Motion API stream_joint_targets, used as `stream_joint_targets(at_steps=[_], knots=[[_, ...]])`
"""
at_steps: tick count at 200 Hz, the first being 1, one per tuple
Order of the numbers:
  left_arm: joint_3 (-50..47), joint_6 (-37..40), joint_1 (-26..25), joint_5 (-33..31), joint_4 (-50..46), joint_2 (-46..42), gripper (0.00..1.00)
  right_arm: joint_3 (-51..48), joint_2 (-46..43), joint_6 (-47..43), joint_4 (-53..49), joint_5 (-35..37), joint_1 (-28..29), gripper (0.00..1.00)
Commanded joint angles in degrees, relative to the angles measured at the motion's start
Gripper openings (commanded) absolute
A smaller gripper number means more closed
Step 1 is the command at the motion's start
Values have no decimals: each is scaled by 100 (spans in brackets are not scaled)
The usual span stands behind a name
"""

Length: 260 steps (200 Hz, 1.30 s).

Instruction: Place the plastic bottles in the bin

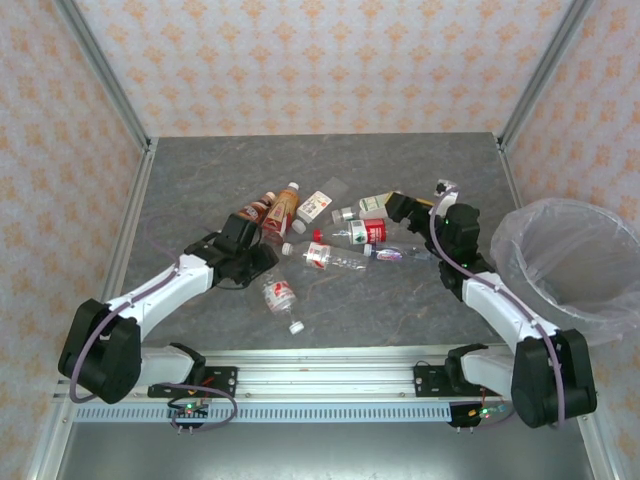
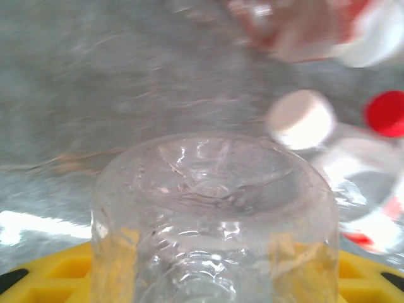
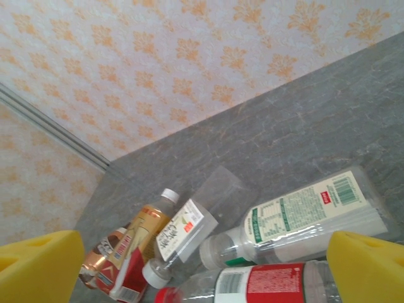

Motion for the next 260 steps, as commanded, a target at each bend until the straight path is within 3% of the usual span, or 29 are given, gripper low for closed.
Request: stream_joint_targets(at_steps=[1,28,70,118,159,191,222,235,260], knots=[[351,520,-64,184,337,-96,50,-25,-222,298,-192,-230,62,99],[744,892,-135,215,709,-72,50,278,-222,172,-775,-600,278,99],[1438,1121,-176,466,1506,295,49,795,87,-380,-1286,-542,1258,99],[2299,1481,-171,811,1870,826,50,1644,950,-1133,-1703,-1269,2134,99],[2667,1739,-197,1191,1868,1094,50,2201,1584,-1027,-1652,-1575,2400,99],[2666,1683,-213,1314,2006,1147,50,2305,1870,-993,-1412,-1067,2602,99],[2694,1658,-213,1279,2021,1152,50,2335,2001,-951,-1189,-1043,2646,100],[2707,1654,-209,1317,1999,1161,50,2397,2052,-968,-1389,-913,2655,92],[2751,1631,-211,1319,1913,1169,50,2375,2066,-982,-1399,-809,2675,88]])
